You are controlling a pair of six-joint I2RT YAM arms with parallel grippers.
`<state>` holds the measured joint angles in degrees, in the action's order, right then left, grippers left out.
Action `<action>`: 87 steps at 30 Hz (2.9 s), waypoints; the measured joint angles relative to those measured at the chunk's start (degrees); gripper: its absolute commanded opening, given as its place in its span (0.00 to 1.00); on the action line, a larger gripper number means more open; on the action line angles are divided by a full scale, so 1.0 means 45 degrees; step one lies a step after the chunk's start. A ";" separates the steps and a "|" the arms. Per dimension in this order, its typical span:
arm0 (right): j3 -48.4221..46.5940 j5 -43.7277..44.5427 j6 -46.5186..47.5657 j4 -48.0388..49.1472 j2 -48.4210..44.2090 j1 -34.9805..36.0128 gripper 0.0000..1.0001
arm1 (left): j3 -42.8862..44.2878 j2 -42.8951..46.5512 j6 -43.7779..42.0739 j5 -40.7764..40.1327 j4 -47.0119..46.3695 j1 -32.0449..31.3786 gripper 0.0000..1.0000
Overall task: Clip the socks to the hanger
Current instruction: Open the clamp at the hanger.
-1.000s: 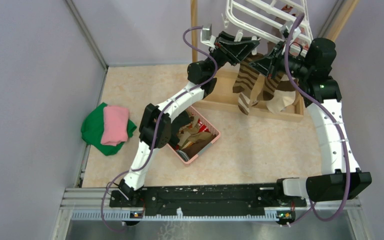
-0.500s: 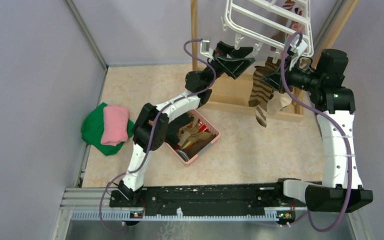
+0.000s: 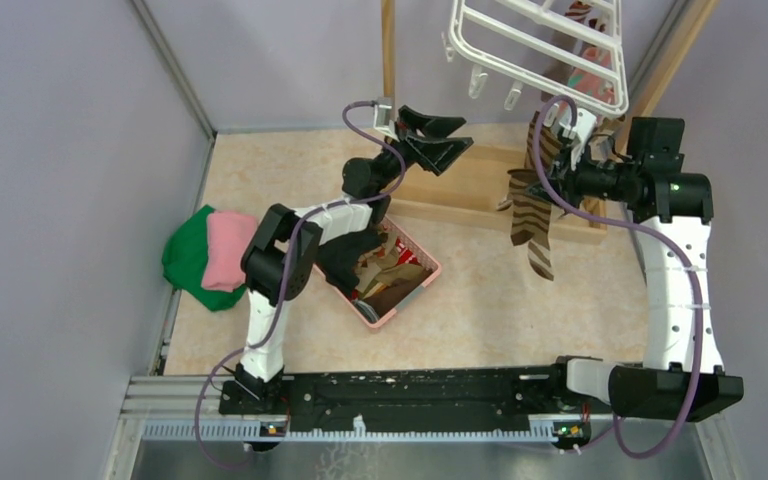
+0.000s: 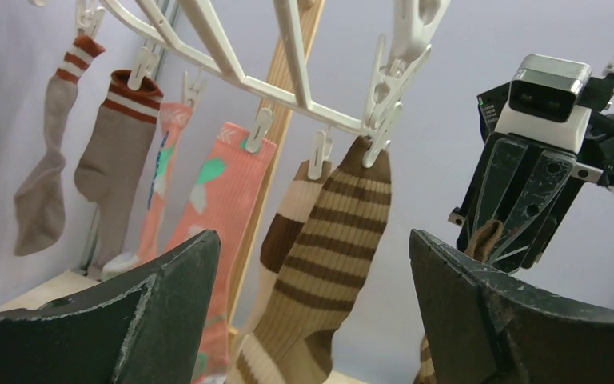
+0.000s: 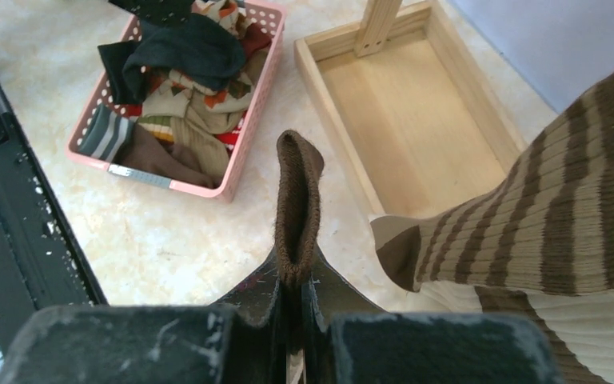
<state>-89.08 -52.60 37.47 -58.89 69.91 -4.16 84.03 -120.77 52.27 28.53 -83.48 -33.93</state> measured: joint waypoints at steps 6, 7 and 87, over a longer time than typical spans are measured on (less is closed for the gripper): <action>-0.0515 -0.0170 0.0602 -0.1054 0.0316 -0.0204 0.00 | -0.0350 0.0068 -0.0447 0.0447 -0.0024 0.0350 0.90; -0.0593 -0.0209 0.0651 -0.1137 0.0316 -0.0287 0.00 | -0.0481 0.0165 -0.0612 0.0466 -0.0005 0.0359 0.90; -0.0461 -0.3011 -0.1069 -0.0690 0.0097 -0.2565 0.00 | 0.7766 0.0053 -0.3993 0.1865 0.9724 -0.0986 0.80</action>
<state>-91.15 -66.15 32.67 -62.00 70.35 -15.70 118.98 -120.53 34.30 36.93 -39.72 -38.37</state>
